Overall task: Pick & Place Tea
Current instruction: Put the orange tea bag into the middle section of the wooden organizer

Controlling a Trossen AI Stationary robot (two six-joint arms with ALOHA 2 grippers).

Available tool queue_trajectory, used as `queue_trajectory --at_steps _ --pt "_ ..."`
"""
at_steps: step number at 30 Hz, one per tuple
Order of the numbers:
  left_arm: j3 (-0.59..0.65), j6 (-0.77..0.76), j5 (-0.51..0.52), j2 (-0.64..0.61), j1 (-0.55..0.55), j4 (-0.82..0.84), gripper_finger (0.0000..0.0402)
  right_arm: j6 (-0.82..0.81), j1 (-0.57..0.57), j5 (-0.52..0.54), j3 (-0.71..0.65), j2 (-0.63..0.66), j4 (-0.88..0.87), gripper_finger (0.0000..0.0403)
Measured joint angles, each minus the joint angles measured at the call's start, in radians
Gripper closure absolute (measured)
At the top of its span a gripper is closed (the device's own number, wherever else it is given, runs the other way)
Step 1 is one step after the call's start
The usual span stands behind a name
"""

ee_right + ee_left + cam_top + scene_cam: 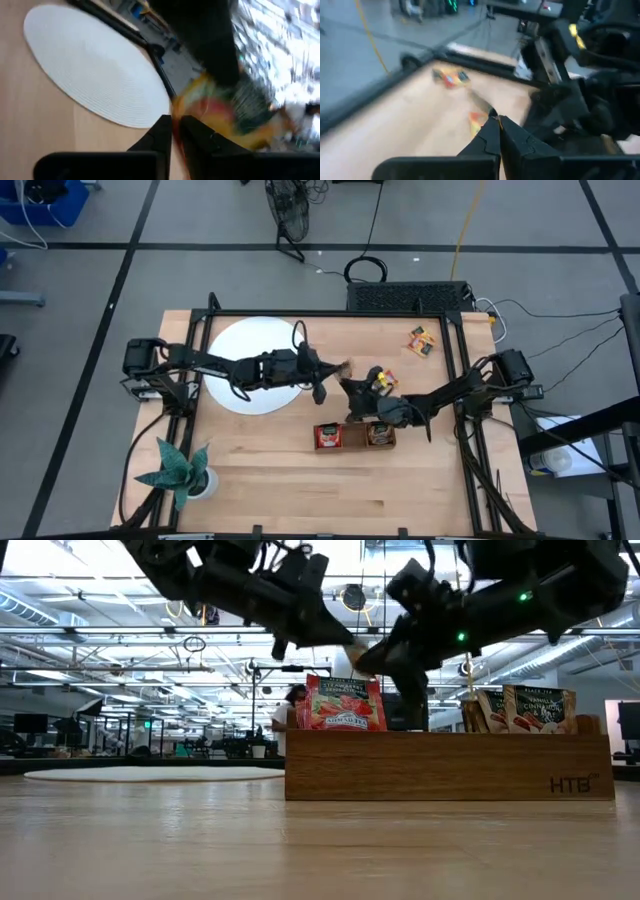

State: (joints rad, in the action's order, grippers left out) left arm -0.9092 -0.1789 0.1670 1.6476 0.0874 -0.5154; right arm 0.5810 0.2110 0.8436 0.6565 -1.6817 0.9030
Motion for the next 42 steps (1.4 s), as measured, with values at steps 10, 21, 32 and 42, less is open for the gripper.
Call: queue_trajectory --at_steps 10,21,32,42 --pt "0.021 0.412 -0.117 -0.134 -0.076 0.034 0.04 -0.142 0.144 0.324 -0.012 0.147 -0.212 0.0347" --pt "0.085 0.354 -0.228 0.112 -0.188 -0.343 0.0401 -0.245 0.162 0.245 -0.181 0.521 -0.21 0.0358" --pt "-0.02 0.234 -0.189 0.314 -0.205 -0.397 0.0401 -0.281 0.162 0.227 -0.263 0.563 -0.152 0.0358" --pt "-0.024 0.182 -0.058 0.328 -0.254 -0.29 0.0401 -0.264 0.162 0.227 -0.263 0.563 -0.152 0.0358"
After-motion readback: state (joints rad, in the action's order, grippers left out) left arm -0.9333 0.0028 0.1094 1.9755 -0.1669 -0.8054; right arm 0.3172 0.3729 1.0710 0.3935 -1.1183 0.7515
